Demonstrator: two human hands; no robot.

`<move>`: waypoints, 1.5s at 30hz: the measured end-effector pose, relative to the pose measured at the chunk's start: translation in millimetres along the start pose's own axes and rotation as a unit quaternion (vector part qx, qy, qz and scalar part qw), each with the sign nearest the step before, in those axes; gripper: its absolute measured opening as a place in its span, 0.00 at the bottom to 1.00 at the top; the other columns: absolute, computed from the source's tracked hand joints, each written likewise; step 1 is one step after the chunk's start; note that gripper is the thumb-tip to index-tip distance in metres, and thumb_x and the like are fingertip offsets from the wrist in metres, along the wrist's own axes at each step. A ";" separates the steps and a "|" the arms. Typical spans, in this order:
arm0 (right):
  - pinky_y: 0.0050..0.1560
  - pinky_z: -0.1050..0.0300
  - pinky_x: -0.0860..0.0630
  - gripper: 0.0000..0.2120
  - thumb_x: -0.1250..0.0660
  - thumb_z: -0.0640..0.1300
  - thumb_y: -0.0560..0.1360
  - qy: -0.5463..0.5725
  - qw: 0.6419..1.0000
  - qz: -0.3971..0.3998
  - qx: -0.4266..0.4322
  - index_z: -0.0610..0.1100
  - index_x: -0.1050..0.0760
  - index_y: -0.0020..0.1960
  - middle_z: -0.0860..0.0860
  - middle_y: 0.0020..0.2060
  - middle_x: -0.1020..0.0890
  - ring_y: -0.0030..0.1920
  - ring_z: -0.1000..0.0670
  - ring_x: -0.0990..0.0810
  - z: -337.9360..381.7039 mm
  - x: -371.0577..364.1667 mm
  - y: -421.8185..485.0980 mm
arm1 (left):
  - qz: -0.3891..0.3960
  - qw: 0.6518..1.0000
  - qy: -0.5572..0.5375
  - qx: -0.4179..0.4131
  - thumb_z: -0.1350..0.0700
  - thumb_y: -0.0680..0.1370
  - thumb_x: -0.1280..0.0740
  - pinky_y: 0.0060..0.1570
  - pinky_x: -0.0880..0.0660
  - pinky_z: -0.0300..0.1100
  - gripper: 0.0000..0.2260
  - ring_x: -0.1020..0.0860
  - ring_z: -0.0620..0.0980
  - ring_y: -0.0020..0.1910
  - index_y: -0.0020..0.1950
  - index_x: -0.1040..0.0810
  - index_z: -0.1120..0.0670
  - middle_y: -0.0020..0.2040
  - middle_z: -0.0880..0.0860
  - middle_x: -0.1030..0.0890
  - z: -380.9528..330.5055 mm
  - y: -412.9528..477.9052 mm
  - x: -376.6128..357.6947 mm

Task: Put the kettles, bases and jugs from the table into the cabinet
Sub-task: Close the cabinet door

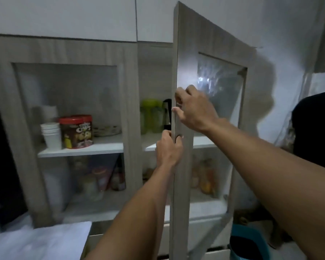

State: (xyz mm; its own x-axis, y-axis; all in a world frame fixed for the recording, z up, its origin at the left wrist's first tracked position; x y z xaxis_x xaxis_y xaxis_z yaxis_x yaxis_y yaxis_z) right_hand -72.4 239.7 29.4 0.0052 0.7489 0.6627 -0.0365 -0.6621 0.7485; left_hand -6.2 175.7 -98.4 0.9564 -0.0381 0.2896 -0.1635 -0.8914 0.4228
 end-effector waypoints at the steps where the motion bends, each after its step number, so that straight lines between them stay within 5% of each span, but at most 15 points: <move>1: 0.50 0.47 0.23 0.15 0.32 0.50 0.77 0.000 1.000 -0.006 0.022 0.45 0.30 0.59 0.43 0.55 0.27 0.52 0.42 0.24 8.1 -9.5 11.0 | -0.015 1.000 0.004 0.005 0.52 0.78 0.35 0.42 0.30 0.43 0.08 0.21 0.55 0.47 0.51 0.25 0.56 0.47 0.55 0.18 6.7 11.7 6.2; 3: 0.58 0.41 0.24 0.20 0.31 0.50 0.77 -0.004 0.999 -0.013 0.038 0.49 0.31 0.66 0.41 0.61 0.30 0.60 0.40 0.26 13.8 -29.6 32.6 | -0.041 0.999 0.019 0.019 0.53 0.79 0.35 0.44 0.29 0.43 0.09 0.21 0.56 0.51 0.54 0.24 0.57 0.50 0.56 0.18 17.8 32.1 13.7; 7: 0.72 0.27 0.43 0.20 0.32 0.51 0.78 -0.007 0.999 0.008 0.034 0.51 0.30 0.68 0.38 0.78 0.45 0.78 0.33 0.47 12.3 -72.1 68.1 | -0.078 0.994 0.056 0.058 0.54 0.81 0.38 0.46 0.31 0.42 0.10 0.22 0.58 0.55 0.56 0.24 0.59 0.54 0.58 0.19 37.2 68.8 19.3; 14: 0.74 0.27 0.44 0.13 0.40 0.50 0.82 0.030 0.995 0.053 0.082 0.49 0.27 0.64 0.40 0.80 0.62 0.78 0.30 0.60 14.5 -131.3 102.5 | -0.104 0.986 0.090 0.092 0.52 0.82 0.40 0.43 0.34 0.42 0.11 0.24 0.53 0.49 0.58 0.26 0.58 0.50 0.54 0.22 58.8 116.0 20.5; 23: 0.73 0.26 0.44 0.12 0.41 0.45 0.82 -0.003 0.992 0.078 0.096 0.49 0.27 0.65 0.37 0.79 0.64 0.77 0.26 0.62 14.6 -177.5 144.0 | -0.132 0.981 0.101 0.096 0.52 0.81 0.37 0.42 0.33 0.41 0.11 0.24 0.53 0.45 0.52 0.21 0.59 0.49 0.57 0.18 84.1 173.1 23.4; 27: 0.73 0.26 0.44 0.15 0.38 0.43 0.81 -0.006 0.995 0.056 0.084 0.48 0.31 0.67 0.37 0.80 0.58 0.77 0.27 0.58 11.6 -193.0 161.0 | -0.155 0.974 0.138 0.091 0.53 0.78 0.32 0.44 0.28 0.43 0.09 0.20 0.57 0.53 0.51 0.20 0.59 0.52 0.58 0.19 89.2 194.6 26.3; 30: 0.74 0.30 0.44 0.34 0.34 0.42 0.78 0.012 0.999 0.009 0.046 0.49 0.46 0.79 0.41 0.81 0.53 0.79 0.32 0.52 2.0 -200.9 176.7 | -0.172 0.964 0.194 0.054 0.52 0.76 0.28 0.55 0.28 0.44 0.26 0.26 0.55 0.62 0.70 0.31 0.57 0.66 0.56 0.30 82.9 212.9 27.4; 33: 0.77 0.33 0.50 0.45 0.32 0.46 0.78 0.037 0.999 0.006 -0.033 0.44 0.60 0.81 0.44 0.81 0.60 0.80 0.35 0.57 -15.6 -213.8 190.4 | -0.193 0.949 0.248 0.027 0.50 0.73 0.26 0.67 0.32 0.51 0.40 0.38 0.60 0.73 0.77 0.45 0.59 0.75 0.61 0.44 81.2 230.7 30.0; 36: 0.77 0.34 0.51 0.49 0.30 0.48 0.77 0.040 0.997 0.026 -0.061 0.42 0.64 0.80 0.44 0.80 0.64 0.80 0.35 0.58 -21.9 -229.2 199.6 | -0.176 0.941 0.286 0.035 0.46 0.73 0.27 0.75 0.47 0.57 0.50 0.55 0.62 0.78 0.79 0.58 0.61 0.79 0.63 0.58 94.2 248.5 27.0; 45: 0.78 0.36 0.52 0.49 0.30 0.48 0.77 -0.001 0.997 0.021 -0.073 0.40 0.64 0.80 0.40 0.80 0.63 0.79 0.33 0.57 -24.9 -260.1 225.4 | -0.182 0.936 0.301 0.027 0.46 0.74 0.29 0.76 0.53 0.60 0.51 0.62 0.63 0.78 0.77 0.64 0.66 0.78 0.65 0.64 117.1 284.0 10.2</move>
State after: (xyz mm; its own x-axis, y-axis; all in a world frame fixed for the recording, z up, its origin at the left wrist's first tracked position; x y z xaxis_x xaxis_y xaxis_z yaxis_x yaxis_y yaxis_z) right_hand -106.9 -103.7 25.1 0.0025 0.7198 0.6941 -0.1818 -0.6823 0.7081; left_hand -14.6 -130.8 -76.0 0.6337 0.5189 0.5737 0.1742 -0.8183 0.5477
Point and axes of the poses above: each hand's wrist, its own y-axis towards the middle knuckle, its own x-axis out of the back of the hand, z = x × y, the point moved 9 cm from there along y, towards the middle knuckle
